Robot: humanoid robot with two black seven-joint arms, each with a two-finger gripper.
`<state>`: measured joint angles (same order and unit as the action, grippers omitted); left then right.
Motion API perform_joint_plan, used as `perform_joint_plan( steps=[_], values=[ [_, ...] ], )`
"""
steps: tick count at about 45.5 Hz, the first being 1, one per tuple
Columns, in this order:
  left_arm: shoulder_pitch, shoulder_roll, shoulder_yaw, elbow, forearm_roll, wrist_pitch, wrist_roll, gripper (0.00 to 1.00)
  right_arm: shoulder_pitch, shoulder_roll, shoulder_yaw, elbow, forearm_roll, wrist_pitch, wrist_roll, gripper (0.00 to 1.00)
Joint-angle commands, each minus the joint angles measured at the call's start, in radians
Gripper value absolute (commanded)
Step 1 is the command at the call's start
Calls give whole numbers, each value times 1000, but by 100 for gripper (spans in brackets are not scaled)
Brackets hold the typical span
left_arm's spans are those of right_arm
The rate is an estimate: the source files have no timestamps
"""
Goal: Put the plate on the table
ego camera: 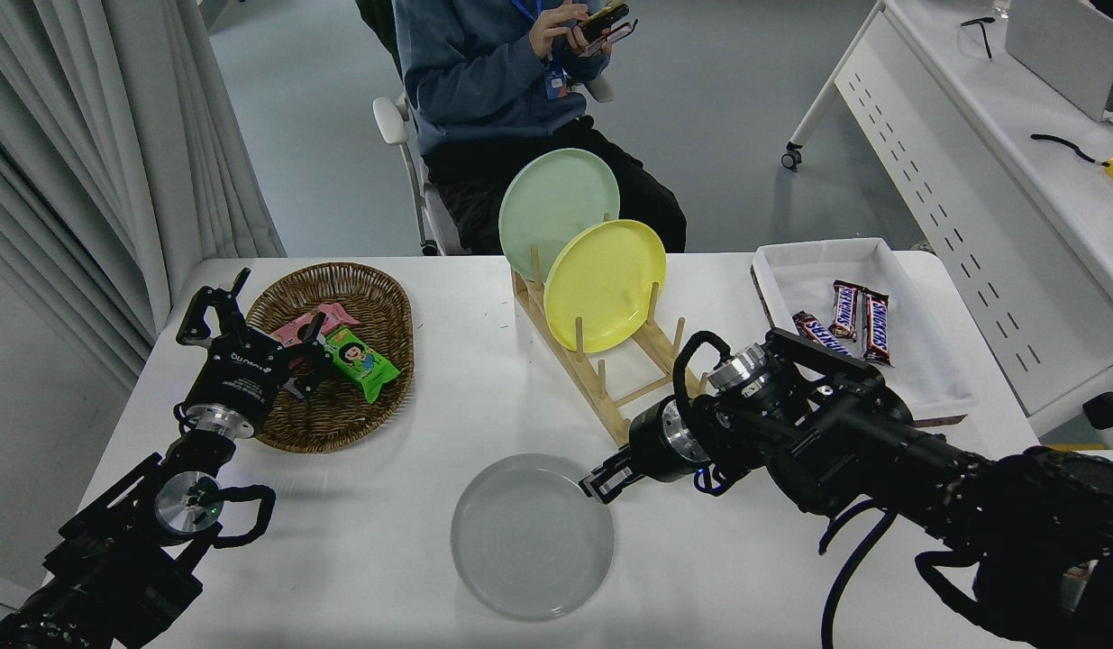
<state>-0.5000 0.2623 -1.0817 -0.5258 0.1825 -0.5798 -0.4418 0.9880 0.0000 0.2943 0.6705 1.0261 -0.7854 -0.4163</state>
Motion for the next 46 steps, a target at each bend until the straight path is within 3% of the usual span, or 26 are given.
perform_joint_plan(
  steps=[1,9,19,21,25,32,46],
  values=[
    [0,0,0,0,0,0,0,100,8,0,-1,41,-26,0,1,100],
    [0,0,0,1,0,0,0,100,12,0,0,46,-70,21,2,100],
    [-2,0,0,0,0,0,0,100,12,0,2,37,-129,415,22,100],
    [0,0,0,0,0,0,0,100,14,0,2,32,-133,522,65,100],
    [0,0,-1,1,0,0,0,100,12,0,2,32,-161,607,152,100],
    [0,0,-1,1,0,0,0,100,9,0,11,38,-224,655,269,100],
    [0,0,0,0,0,0,0,100,6,0,-3,99,-339,804,287,100]
  ],
)
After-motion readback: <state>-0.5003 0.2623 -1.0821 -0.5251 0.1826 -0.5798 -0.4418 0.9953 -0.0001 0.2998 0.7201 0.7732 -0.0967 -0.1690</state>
